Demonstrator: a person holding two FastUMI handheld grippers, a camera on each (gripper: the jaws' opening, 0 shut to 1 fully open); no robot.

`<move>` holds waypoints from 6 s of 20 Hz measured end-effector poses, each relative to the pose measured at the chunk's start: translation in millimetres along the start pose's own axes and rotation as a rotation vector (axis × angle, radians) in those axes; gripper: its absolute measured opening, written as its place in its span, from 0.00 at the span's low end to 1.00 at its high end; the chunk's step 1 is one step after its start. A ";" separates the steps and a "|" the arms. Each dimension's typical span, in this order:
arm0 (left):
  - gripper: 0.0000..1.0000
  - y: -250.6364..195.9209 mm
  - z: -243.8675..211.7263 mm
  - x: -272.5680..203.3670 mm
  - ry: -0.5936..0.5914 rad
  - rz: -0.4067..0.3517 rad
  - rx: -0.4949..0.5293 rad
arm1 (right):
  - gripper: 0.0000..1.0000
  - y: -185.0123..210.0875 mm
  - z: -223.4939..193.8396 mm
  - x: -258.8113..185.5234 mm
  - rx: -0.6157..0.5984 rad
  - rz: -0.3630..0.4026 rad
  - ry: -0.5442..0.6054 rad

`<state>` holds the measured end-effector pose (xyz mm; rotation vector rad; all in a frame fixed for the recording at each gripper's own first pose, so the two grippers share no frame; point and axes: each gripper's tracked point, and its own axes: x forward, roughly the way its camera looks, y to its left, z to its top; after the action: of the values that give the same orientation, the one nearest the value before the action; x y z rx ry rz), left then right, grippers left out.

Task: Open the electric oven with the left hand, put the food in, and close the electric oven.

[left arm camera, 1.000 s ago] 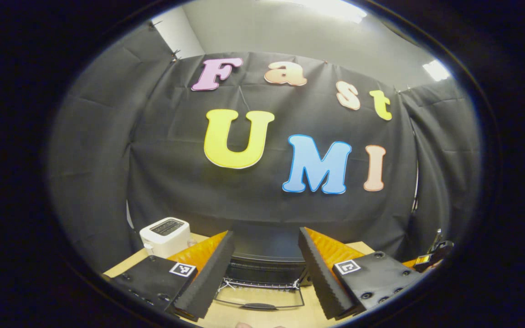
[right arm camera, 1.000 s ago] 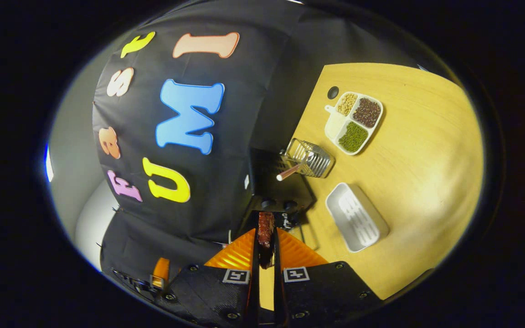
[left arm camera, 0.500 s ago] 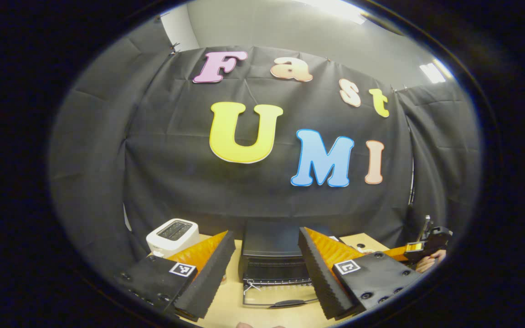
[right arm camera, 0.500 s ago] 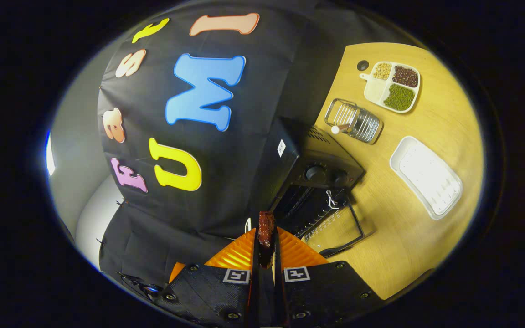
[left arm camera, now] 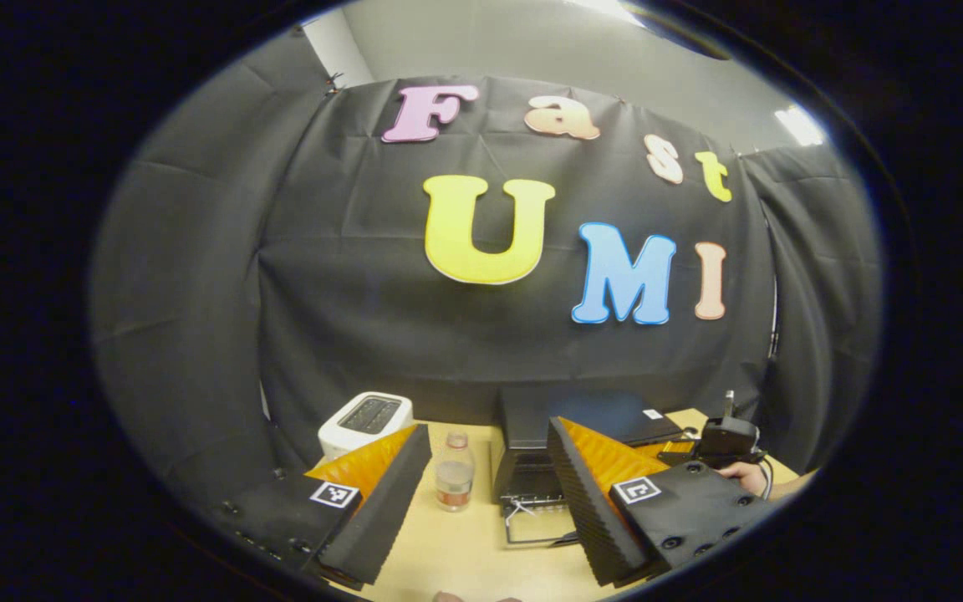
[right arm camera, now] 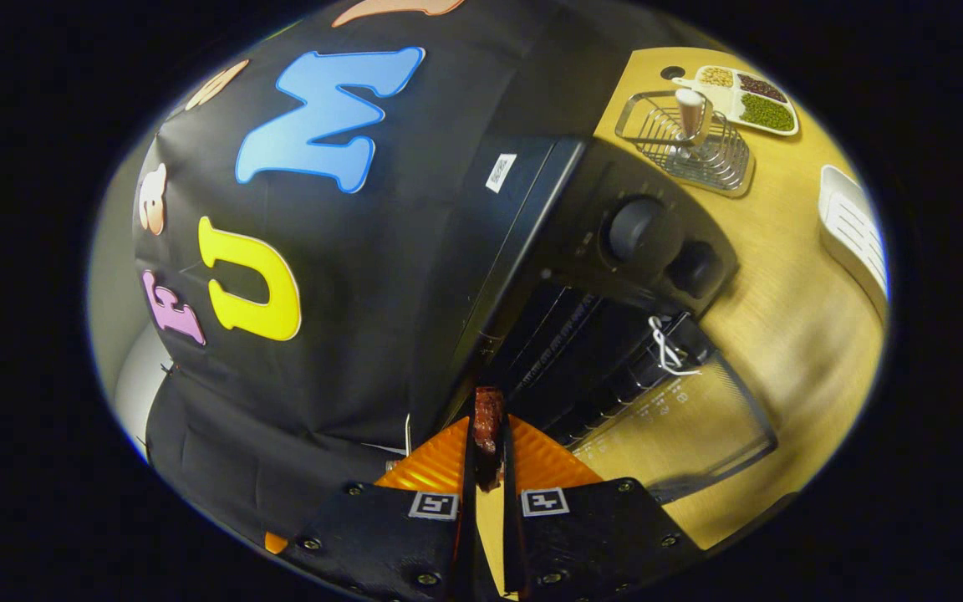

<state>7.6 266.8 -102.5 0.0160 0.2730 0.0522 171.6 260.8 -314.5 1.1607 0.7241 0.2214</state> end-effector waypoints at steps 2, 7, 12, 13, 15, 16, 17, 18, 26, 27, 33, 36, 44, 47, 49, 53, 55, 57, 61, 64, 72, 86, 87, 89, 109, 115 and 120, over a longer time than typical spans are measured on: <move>0.95 12.2 -5.2 -3.1 0.012 0.023 -0.001 | 0.13 -3.4 -2.5 20.7 -0.025 -0.020 -0.023; 0.95 32.3 -18.0 -7.0 0.042 0.054 0.000 | 0.13 -25.1 0.3 60.6 -0.059 -0.091 -0.061; 0.99 30.6 -21.7 2.7 0.052 0.046 -0.002 | 0.18 -48.5 18.9 59.2 -0.213 -0.233 -0.118; 0.99 26.6 -21.0 3.7 0.054 0.040 -0.007 | 0.17 -51.7 21.1 59.1 -0.258 -0.257 -0.117; 0.99 12.2 -18.8 7.9 0.052 0.011 -0.010 | 0.30 -57.4 27.8 61.2 -0.302 -0.293 -0.123; 0.95 5.3 -16.2 9.4 0.047 -0.002 -0.001 | 0.31 -61.1 33.0 62.0 -0.325 -0.318 -0.125; 0.99 -1.1 -14.5 11.7 0.043 -0.013 0.013 | 0.35 -65.7 41.4 57.5 -0.372 -0.352 -0.136; 0.99 -7.8 -11.7 12.9 0.038 -0.022 0.026 | 0.37 -67.0 47.7 51.0 -0.425 -0.371 -0.150; 0.95 -75.9 -4.5 34.4 0.018 -0.118 0.025 | 0.50 -43.7 44.9 -34.0 -0.727 -0.349 -0.147; 0.95 -86.0 -2.3 37.8 0.013 -0.129 0.021 | 0.50 -38.7 45.5 -50.4 -0.745 -0.343 -0.157; 0.99 -144.5 3.6 42.2 -0.012 -0.187 0.008 | 0.50 17.6 83.3 -154.4 -0.903 -0.310 -0.330; 0.98 -166.6 13.9 37.0 -0.050 -0.192 0.009 | 0.49 51.3 106.8 -207.9 -0.968 -0.307 -0.460; 0.99 -229.2 40.0 7.4 -0.140 -0.219 -0.002 | 0.54 114.5 121.5 -298.4 -1.074 -0.233 -0.631; 0.99 -242.0 39.2 4.6 -0.144 -0.222 0.000 | 0.73 126.3 129.4 -311.2 -1.090 -0.193 -0.661; 0.98 -246.4 34.6 5.8 -0.138 -0.212 0.007 | 0.73 126.3 133.0 -314.8 -1.089 -0.184 -0.659; 0.95 -246.8 0.1 17.2 -0.043 -0.177 0.015 | 0.73 119.7 138.9 -313.1 -1.087 -0.178 -0.653; 0.98 -246.2 -31.8 26.3 0.054 -0.175 0.006 | 0.73 119.3 140.2 -313.0 -1.090 -0.176 -0.643; 0.98 -240.9 -69.0 34.0 0.169 -0.162 0.005 | 0.73 116.7 141.2 -313.8 -1.083 -0.175 -0.635; 0.92 -229.6 -153.2 41.3 0.397 -0.147 0.026 | 0.73 110.0 144.5 -316.2 -1.075 -0.193 -0.627; 0.99 -222.5 -202.8 42.2 0.540 -0.144 0.021 | 0.73 102.2 148.9 -319.3 -1.075 -0.220 -0.628; 0.95 -201.0 -309.9 43.1 0.821 -0.127 0.045 | 0.90 75.2 154.1 -330.2 -1.065 -0.305 -0.615; 0.95 -190.6 -367.8 78.9 1.004 -0.083 0.051 | 0.90 60.2 169.2 -333.7 -1.038 -0.381 -0.632; 0.95 -190.0 -369.9 79.6 1.014 -0.082 0.048 | 0.90 60.4 169.5 -333.1 -1.039 -0.385 -0.632; 0.95 -188.3 -371.0 82.0 1.020 -0.081 0.063 | 0.90 62.1 169.8 -333.7 -1.042 -0.387 -0.639; 0.92 -193.5 -281.7 69.2 0.814 -0.118 0.017 | 0.90 84.6 159.9 -318.8 -1.092 -0.299 -0.613; 0.95 -196.1 -253.7 80.3 0.744 -0.123 0.068 | 0.90 92.8 166.4 -322.0 -1.101 -0.281 -0.640; 0.92 -206.4 -228.1 90.5 0.650 -0.130 0.080 | 0.90 83.1 170.4 -330.9 -1.094 -0.298 -0.645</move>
<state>43.3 67.5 -351.2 0.0614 0.9255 -0.0863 44.1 -4.3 -71.7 0.0355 0.1134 -0.0324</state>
